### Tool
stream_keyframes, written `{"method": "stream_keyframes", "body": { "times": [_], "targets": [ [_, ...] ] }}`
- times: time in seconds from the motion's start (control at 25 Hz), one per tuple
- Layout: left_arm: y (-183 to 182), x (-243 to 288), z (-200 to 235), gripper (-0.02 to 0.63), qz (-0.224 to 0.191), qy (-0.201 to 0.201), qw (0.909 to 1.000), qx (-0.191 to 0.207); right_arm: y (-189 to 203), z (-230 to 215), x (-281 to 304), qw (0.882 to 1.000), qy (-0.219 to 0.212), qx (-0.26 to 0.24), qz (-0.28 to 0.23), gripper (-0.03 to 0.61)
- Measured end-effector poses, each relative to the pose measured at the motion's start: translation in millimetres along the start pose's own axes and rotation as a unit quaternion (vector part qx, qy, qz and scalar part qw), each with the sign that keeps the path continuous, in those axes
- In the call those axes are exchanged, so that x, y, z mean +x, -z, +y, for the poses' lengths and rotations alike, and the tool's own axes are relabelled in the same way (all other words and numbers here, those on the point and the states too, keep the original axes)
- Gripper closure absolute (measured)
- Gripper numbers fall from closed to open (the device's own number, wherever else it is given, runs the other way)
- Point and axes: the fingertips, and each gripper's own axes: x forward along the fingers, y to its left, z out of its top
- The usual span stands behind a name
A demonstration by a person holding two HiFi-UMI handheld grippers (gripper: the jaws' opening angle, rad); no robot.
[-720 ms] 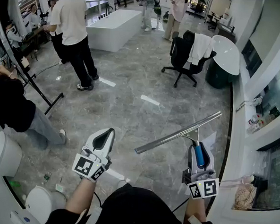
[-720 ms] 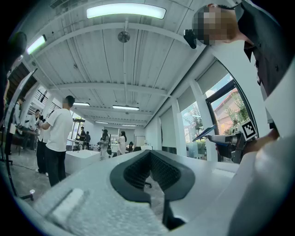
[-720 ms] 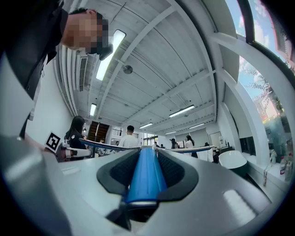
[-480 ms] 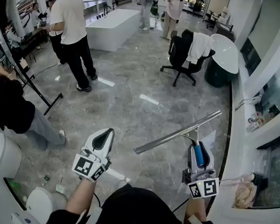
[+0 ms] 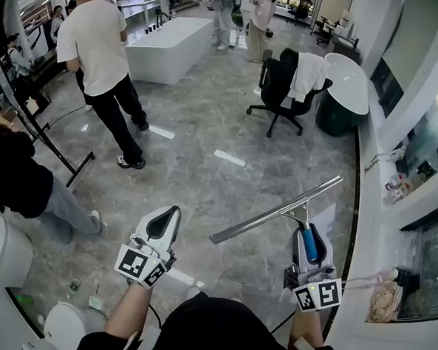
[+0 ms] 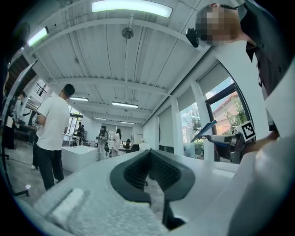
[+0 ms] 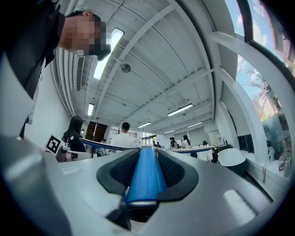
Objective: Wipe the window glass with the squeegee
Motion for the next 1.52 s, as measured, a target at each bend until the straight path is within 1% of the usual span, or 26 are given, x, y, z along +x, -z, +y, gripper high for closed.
{"method": "stream_keyframes", "body": {
  "times": [0.12,0.28,0.48,0.64,0.84,1.0,1.16,1.32,1.44,1.52],
  "targets": [
    [0,2,10,0.614,-0.002,0.01,0.9999,-0.002,-1,5,4,1.0,0.012,-0.008,-0.002,0.445],
    [-3,8,21,0.614,-0.006,0.032,0.9994,-0.009,-7,14,6,0.999,0.039,-0.018,-0.008,0.445],
    [4,22,17,0.614,-0.004,0.07,0.9974,-0.017,-2,17,4,0.997,0.071,-0.025,-0.002,0.445],
    [14,44,14,0.614,0.006,0.092,0.9955,-0.022,0,5,10,0.996,0.086,-0.025,0.0,0.445],
    [23,90,6,0.614,0.013,0.103,0.9943,-0.025,7,-35,26,0.996,0.092,-0.017,-0.003,0.444],
    [22,135,-14,0.614,0.007,0.111,0.9936,-0.02,3,-80,36,0.996,0.091,-0.017,-0.011,0.443],
    [20,182,-45,0.614,0.0,0.127,0.9919,-0.015,-7,-129,35,0.995,0.097,-0.024,-0.021,0.444],
    [22,231,-80,0.614,-0.005,0.144,0.9893,-0.023,-15,-179,25,0.993,0.112,-0.02,-0.026,0.443],
    [25,267,-110,0.614,-0.011,0.162,0.9861,-0.038,-20,-216,6,0.99,0.134,-0.028,-0.028,0.443],
    [28,290,-133,0.614,-0.012,0.18,0.9827,-0.04,-26,-238,-9,0.987,0.151,-0.033,-0.032,0.443]
  ]
}}
